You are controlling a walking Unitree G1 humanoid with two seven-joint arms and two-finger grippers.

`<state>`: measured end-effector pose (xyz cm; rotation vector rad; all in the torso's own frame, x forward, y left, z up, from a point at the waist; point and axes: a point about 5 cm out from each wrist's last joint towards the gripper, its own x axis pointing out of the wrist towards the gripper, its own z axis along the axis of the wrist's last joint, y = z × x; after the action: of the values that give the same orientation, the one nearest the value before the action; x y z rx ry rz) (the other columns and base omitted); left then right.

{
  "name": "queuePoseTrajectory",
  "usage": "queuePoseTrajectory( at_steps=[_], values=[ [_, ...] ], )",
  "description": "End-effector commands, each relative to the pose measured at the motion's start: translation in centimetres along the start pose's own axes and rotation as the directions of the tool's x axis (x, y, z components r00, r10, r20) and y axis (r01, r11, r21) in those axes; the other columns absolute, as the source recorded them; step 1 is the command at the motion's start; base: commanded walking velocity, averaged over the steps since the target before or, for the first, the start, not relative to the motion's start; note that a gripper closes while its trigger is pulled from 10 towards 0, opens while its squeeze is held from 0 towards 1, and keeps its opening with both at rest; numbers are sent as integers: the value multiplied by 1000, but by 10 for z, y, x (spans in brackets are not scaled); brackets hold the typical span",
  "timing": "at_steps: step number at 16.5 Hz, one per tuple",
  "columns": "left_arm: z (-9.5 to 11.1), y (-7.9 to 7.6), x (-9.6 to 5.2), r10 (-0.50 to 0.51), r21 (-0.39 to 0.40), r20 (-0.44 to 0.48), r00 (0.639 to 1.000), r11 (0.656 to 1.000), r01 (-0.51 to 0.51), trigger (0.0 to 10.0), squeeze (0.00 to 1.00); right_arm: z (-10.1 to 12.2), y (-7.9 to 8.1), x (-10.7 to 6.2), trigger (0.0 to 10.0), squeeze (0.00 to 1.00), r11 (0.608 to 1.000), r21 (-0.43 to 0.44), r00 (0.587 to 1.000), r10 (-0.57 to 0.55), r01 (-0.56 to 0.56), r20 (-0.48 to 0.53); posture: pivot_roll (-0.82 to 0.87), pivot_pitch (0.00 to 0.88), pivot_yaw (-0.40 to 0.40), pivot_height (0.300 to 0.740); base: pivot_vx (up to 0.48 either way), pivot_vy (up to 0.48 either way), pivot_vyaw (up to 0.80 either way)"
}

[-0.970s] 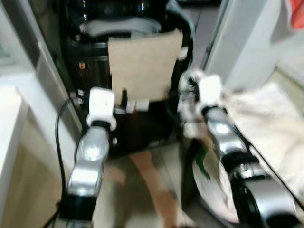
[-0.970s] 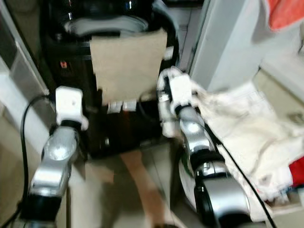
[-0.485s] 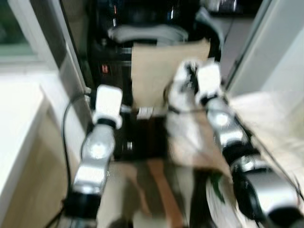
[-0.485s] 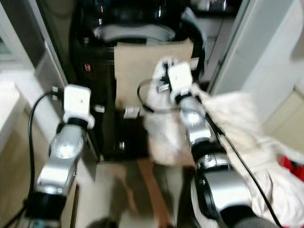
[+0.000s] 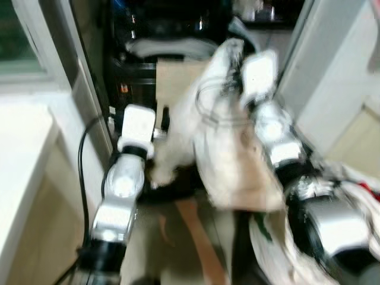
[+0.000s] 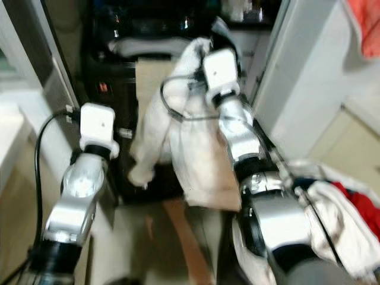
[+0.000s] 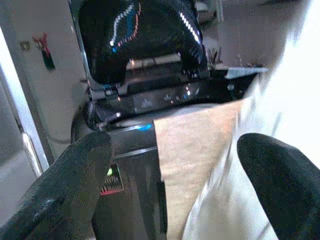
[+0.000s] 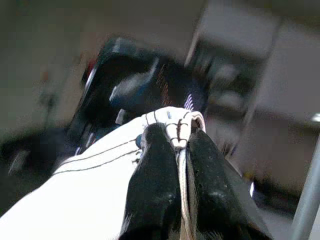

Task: Clothes washing

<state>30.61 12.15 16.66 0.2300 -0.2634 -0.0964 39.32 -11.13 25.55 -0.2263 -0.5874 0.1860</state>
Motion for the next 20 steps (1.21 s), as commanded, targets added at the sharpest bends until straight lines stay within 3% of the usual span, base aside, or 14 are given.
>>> queuePoseTrajectory(
  at_steps=[1,3,4,7,13,16,17,20],
  values=[
    [11,-7,5,-32,4,47,998,999,32,10000,0,16,-15,10,0,31,997,15,995,-73,72,66,11,0,-47,740,480,0,0],
    [12,-7,5,-40,3,53,998,999,40,10000,0,30,-21,21,0,39,996,-41,991,-72,77,113,9,0,-40,740,480,0,0],
    [12,-7,5,-41,-3,55,998,999,42,10000,0,50,-22,32,0,43,996,-71,980,-48,63,191,5,0,-32,740,480,0,0],
    [14,-8,7,-44,3,70,997,999,44,10000,0,82,-26,50,0,43,994,-99,959,-16,45,282,5,0,-35,740,480,0,0],
    [19,-11,7,-72,23,104,992,997,70,10000,0,97,-30,58,0,39,991,-118,947,-17,58,322,14,0,-40,740,480,0,0],
    [24,-10,7,-69,23,136,988,998,67,10000,0,136,-36,72,0,43,985,-141,902,-26,96,431,8,0,-29,740,480,0,0],
    [24,-10,7,-69,23,136,988,998,67,10000,0,136,-36,72,0,43,985,-141,902,-26,96,431,8,0,-29,740,480,0,0],
    [31,-8,9,-51,20,180,982,999,48,10000,0,172,-37,83,0,35,983,-162,867,3,90,498,9,0,-30,740,480,0,0]
  ],
)
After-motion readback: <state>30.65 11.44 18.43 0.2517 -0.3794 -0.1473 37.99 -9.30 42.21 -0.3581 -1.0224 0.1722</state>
